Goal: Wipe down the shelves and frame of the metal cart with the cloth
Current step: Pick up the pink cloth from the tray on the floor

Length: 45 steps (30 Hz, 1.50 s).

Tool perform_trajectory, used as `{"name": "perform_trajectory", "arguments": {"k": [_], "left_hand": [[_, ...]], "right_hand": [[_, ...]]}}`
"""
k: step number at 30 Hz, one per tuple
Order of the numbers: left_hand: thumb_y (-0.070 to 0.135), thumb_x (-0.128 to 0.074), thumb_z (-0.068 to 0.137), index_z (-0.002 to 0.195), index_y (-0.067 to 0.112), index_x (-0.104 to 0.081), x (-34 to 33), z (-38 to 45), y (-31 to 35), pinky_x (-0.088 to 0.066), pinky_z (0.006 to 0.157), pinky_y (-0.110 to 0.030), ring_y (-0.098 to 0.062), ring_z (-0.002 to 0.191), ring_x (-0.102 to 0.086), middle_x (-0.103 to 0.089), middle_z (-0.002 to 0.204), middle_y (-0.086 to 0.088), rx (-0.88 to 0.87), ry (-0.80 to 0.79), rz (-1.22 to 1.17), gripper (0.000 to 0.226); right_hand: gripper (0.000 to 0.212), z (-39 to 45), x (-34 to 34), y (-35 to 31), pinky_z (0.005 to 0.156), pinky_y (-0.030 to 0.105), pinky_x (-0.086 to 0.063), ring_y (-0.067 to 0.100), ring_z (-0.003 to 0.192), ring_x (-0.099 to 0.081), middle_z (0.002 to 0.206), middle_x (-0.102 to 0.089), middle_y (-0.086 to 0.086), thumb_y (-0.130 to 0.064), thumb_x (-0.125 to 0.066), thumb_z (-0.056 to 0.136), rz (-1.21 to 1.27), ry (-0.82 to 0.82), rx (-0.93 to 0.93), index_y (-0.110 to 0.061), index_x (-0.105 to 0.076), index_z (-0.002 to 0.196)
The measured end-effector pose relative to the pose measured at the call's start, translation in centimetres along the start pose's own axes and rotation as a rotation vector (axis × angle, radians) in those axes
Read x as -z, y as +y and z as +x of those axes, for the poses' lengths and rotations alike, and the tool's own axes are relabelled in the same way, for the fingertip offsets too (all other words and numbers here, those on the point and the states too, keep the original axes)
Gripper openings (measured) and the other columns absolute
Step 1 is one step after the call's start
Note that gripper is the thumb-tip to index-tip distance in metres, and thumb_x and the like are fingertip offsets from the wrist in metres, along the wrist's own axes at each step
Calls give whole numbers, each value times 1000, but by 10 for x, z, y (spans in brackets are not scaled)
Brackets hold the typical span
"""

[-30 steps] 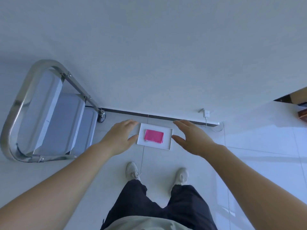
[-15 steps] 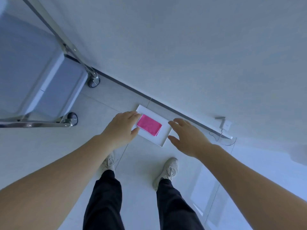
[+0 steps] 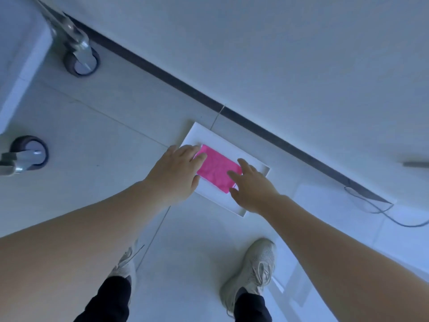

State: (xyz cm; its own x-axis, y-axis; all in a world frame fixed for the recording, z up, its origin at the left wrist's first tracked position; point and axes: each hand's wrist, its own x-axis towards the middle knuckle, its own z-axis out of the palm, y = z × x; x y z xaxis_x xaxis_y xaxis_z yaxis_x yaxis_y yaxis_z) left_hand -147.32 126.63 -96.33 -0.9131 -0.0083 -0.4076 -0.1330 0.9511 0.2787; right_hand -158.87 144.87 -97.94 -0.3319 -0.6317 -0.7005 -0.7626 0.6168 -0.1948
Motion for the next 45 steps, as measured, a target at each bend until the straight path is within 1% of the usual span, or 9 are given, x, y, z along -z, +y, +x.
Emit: {"name": "perform_trajectory", "arguments": {"k": [3, 12, 17, 23, 27, 31, 34, 41, 45], "left_hand": [[32, -37, 94, 143, 11, -24, -47, 18, -16, -20, 111, -44, -26, 136, -25, -25, 150, -11, 5, -21, 15, 54], [25, -42, 92, 141, 10, -28, -93, 35, -38, -18, 112, -43, -28, 136, -24, -27, 148, -13, 26, 20, -64, 54], [23, -44, 90, 141, 10, -27, -88, 39, -43, -16, 113, -42, -27, 136, -22, -25, 149, -13, 43, 14, -56, 55], [22, -45, 90, 140, 11, -28, -55, 33, -43, -18, 113, -41, -27, 136, -23, -27, 148, -12, 55, 17, -60, 54], [20, -44, 90, 138, 11, -31, -16, 23, -43, -20, 112, -39, -25, 133, -28, -31, 146, -10, 45, 57, -63, 51], [19, -47, 90, 134, 10, -36, 40, 5, -45, -25, 109, -38, -26, 130, -34, -37, 142, -9, 34, 125, -81, 46], [20, -49, 89, 132, 12, -37, 91, -13, -44, -29, 107, -36, -23, 124, -41, -45, 135, -6, 22, 166, -106, 45], [26, -55, 87, 133, 14, -42, 264, -88, -35, -36, 102, -36, -23, 119, -47, -52, 130, -3, 39, 251, -219, 49], [28, -55, 86, 123, 17, -49, 373, -152, -28, -47, 83, -35, -22, 100, -57, -60, 112, 0, 45, 281, -232, 39]], "right_hand": [[44, 54, -52, 8, 106, 47, -33, 37, 136, -24, 152, -8, 19, -32, -45, 93, -32, -108, -58, -24, -38, 135], [55, 109, -105, 34, 105, 44, -33, 33, 129, -26, 145, -20, 15, -26, -48, 86, 3, -245, -260, -42, -37, 137], [32, 111, -96, 32, 93, 36, -43, 28, 113, -41, 120, -45, 8, -8, -51, 85, 44, -107, -287, -6, -59, 116], [21, 96, -57, 13, 76, 27, -50, 23, 90, -61, 111, -54, 7, -9, -47, 92, 68, 37, -198, -4, -61, 107], [19, 69, -13, -9, 57, 28, -43, 23, 70, -58, 97, -56, 5, 2, -49, 85, 42, 146, -29, -7, -65, 93], [35, 30, 52, -35, 53, 31, -45, 25, 66, -60, 87, -63, 3, 8, -53, 81, 132, 335, 142, -18, -68, 100], [22, -5, 108, -55, 58, 31, -47, 21, 71, -58, 85, -62, -1, -2, -51, 86, 132, 385, 141, -16, -67, 90], [12, -133, 278, -138, 52, 34, -42, 25, 63, -51, 72, -58, 5, 1, -54, 83, 168, 568, 196, -8, -60, 78], [12, -225, 378, -202, 49, 35, -43, 27, 60, -52, 69, -58, 7, 7, -60, 77, 184, 723, 264, -5, -61, 74]]}}
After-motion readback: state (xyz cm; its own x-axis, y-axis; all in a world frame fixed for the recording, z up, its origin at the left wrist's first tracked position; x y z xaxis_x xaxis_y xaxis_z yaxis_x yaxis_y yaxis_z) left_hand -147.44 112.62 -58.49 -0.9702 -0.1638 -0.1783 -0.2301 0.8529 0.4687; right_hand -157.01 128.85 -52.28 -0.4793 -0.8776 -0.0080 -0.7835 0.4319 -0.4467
